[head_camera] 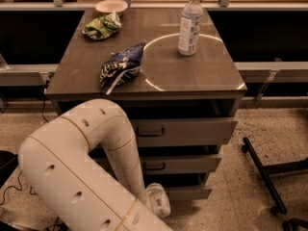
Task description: Open bottom drawer
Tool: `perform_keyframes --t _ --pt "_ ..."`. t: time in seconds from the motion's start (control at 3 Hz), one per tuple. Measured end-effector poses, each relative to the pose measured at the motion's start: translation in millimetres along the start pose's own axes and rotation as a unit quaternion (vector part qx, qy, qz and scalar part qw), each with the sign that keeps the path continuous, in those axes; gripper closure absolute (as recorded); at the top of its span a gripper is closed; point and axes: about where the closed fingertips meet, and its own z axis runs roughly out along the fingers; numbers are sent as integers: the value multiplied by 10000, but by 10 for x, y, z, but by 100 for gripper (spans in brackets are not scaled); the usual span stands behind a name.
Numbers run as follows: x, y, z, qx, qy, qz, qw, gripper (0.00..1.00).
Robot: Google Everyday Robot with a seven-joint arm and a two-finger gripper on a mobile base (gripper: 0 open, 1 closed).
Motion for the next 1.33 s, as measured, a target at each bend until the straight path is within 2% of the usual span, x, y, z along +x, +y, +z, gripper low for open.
perform_keyframes --t 0.33,0.67,1.0,1.33 --pt "234 -186 -402 125 412 -102 9990 100" --pt "229 -182 -389 123 398 -89 9991 100" --pt "304 -204 -295 296 367 195 9987 100" --pt "555 -12 -222 455 439 640 9959 100"
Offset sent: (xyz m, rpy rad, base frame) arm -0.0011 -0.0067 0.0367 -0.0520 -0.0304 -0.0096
